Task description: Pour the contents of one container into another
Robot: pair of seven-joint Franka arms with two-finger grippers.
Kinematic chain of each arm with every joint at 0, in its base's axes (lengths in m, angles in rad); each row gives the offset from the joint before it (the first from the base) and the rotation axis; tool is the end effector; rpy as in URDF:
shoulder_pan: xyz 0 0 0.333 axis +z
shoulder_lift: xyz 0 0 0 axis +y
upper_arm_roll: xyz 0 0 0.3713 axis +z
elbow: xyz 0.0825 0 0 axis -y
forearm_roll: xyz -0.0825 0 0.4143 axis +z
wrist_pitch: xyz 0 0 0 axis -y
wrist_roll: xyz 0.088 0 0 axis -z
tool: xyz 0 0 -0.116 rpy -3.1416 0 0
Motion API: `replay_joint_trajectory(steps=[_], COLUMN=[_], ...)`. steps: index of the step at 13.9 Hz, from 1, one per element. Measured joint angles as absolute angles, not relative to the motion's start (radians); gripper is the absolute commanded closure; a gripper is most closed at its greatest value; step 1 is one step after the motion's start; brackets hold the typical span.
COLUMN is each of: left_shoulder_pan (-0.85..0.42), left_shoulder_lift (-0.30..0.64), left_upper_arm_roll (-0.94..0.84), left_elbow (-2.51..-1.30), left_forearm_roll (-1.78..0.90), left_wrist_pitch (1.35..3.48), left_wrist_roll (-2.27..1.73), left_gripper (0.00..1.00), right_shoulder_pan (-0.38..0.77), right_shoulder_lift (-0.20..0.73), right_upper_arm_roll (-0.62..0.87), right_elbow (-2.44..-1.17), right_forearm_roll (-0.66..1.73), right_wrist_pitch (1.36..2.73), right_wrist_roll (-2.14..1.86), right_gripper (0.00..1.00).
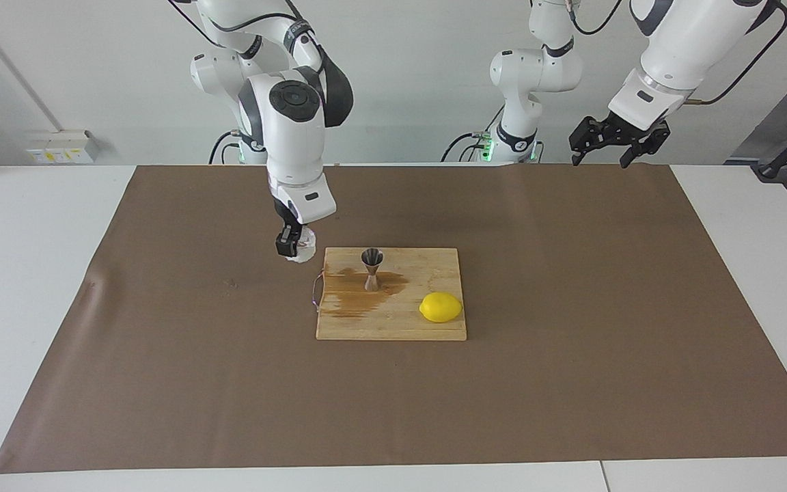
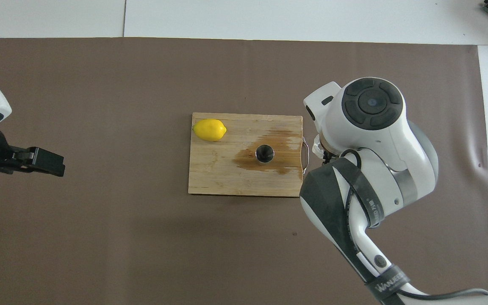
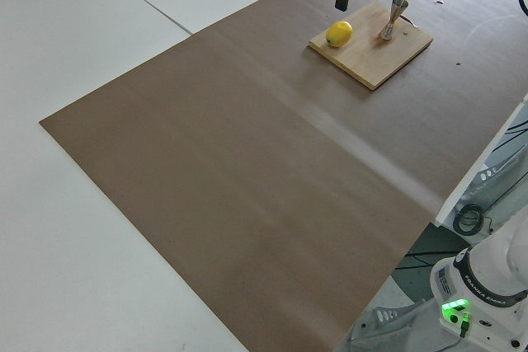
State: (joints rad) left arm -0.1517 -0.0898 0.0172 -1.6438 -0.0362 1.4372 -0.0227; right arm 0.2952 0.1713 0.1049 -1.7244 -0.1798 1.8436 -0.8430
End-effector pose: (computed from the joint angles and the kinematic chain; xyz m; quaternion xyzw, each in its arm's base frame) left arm 0.5302 -0.0759 0.6743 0.9965 -0.0572 -0.0597 0.0142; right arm 0.6024 0.2331 0.5119 0.7950 0.6012 -0.0416 0.0695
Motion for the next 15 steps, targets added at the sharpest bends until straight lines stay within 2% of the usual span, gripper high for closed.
replay_joint_trajectory(steps=[6,15], left_shoulder_pan=[-0.151,-0.151], left_shoulder_lift=[-0.090,-0.090], left_upper_arm_roll=[0.023,0.023], left_elbow=[-1.643,-1.643], left_forearm_roll=[-0.036,-0.036], left_wrist_pitch=[1.440,1.478], left_wrist_roll=[0.020,0.021], left_gripper=[0.00,0.00], right_shoulder_pan=[0.338,0.429], right_shoulder_lift=[0.245,0.293], right_upper_arm_roll=[0.105,0.105], right_elbow=[-1.576,-1.512], right_forearm_roll=[-0.180,-0.181], right_wrist_pitch=[1.758,1.690], right_wrist_roll=[-0.757,-0.657], right_gripper=[1.00,1.00])
